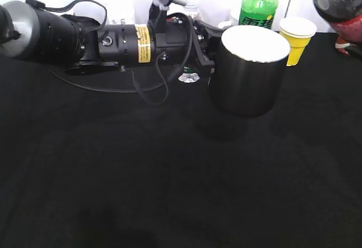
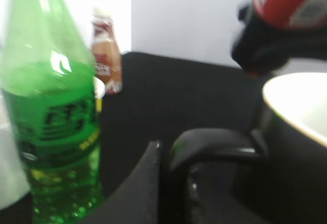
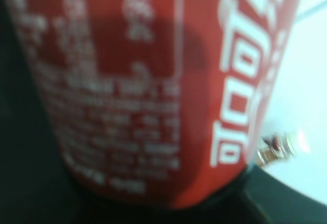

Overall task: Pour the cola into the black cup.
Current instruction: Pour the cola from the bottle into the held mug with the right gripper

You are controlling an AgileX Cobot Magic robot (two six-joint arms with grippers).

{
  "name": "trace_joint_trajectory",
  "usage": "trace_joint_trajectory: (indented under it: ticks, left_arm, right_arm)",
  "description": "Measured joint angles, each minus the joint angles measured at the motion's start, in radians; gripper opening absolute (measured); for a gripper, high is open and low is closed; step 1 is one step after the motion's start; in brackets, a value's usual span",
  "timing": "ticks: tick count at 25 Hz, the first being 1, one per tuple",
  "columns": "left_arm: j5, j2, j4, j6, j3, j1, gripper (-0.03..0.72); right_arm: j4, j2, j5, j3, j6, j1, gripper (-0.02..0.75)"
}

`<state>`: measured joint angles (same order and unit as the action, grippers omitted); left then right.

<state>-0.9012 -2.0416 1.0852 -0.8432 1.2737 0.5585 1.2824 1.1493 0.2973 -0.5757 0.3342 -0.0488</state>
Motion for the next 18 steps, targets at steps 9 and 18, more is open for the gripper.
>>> trace_joint_trajectory:
  ticks: [9, 18]
  left_arm:
    - [-0.013, 0.0, 0.001, 0.0, 0.0, 0.0, 0.042]
    - [-0.044, 0.0, 0.007, 0.0, 0.0, 0.0, 0.042]
  right_arm:
    - [0.093, 0.0, -0.032, 0.0, -0.034, 0.0, 0.357]
    - [0.097, 0.0, -0.06, -0.013, -0.242, 0.0, 0.357]
